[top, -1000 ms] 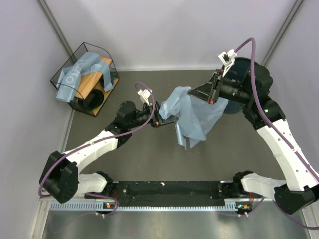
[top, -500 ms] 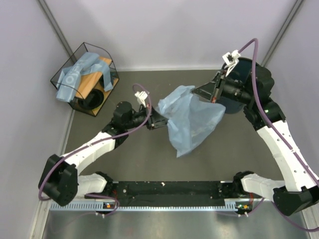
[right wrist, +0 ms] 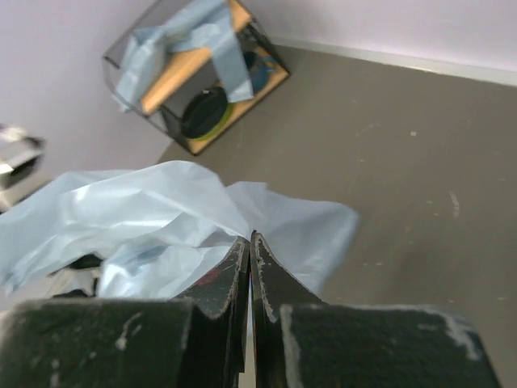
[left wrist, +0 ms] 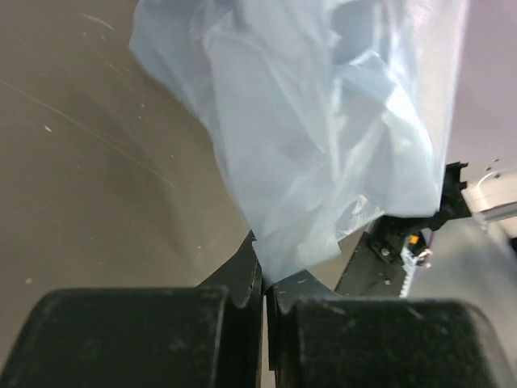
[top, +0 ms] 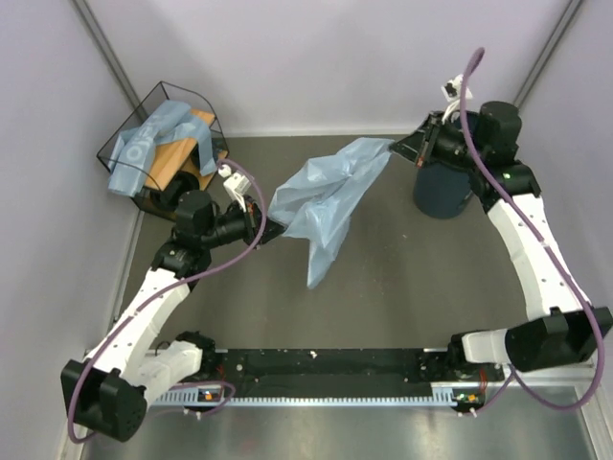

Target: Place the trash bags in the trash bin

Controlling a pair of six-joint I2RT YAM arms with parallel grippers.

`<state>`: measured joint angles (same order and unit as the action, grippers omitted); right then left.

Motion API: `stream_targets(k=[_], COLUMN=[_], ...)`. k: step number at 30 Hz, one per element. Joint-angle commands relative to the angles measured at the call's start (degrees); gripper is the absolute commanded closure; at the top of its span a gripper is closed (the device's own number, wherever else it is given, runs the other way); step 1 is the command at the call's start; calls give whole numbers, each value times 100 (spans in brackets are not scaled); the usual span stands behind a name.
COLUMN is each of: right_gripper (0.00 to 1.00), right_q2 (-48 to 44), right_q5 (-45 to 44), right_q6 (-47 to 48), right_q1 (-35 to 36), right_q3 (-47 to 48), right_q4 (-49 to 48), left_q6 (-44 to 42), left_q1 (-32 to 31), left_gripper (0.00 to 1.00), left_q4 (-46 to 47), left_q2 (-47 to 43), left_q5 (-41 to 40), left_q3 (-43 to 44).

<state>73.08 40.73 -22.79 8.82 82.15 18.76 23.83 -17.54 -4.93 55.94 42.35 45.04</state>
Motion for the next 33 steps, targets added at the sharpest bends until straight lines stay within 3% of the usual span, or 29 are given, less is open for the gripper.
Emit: stream_targets(k=[1, 8, 13, 15, 19, 23, 26, 27, 28, 29, 31, 33], right_gripper=[100, 100, 100, 100, 100, 100, 100, 100, 100, 100, 100, 100], right_q2=[452, 742, 1050, 1208, 1498, 1543, 1437, 1420, 1428, 1463, 1560, 1683], right_q5=[-645, -882, -865, -839, -637, -329, -346, -416, -573, -627, -663, -672], right_q6=[704, 1188, 1189, 1250, 1259, 1092, 1215, 1363, 1399, 1434, 1400, 1138], right_q1=[-99, -539, -382, -197, 461, 542, 577, 586, 577, 586, 586, 621], right_q3=[468, 645, 644, 706, 1100, 1417, 1480, 1471, 1471, 1471, 1575, 1768], right_q4=[285, 488, 488, 505, 541, 391, 233, 224, 146, 102, -39, -311], left_q6=[-1231, -1988, -1927, -1708, -1417, -1591, -2355, -2836, -4102, -4637, -5299, -5354], left_q1=[110, 892, 928, 788, -203, -338, -338, -346, -581, -758, -1266, -1480], left_gripper=[100, 100, 100, 100, 100, 100, 100, 100, 100, 100, 100, 100], left_q4=[-350, -1115, -775, -633, -465, -535, -1018, -1819, -2436, -2895, -3303, -3155], left_q2=[-312, -462, -164, -40, 241, 189, 93, 84, 40, 13, -231, -390], left_q5=[-191, 116, 833, 1109, 1162, 1248, 1652, 2054, 1997, 1849, 1409, 1058], left_q3=[321, 400, 550, 594, 594, 357, 383, 461, 593, 733, 578, 175])
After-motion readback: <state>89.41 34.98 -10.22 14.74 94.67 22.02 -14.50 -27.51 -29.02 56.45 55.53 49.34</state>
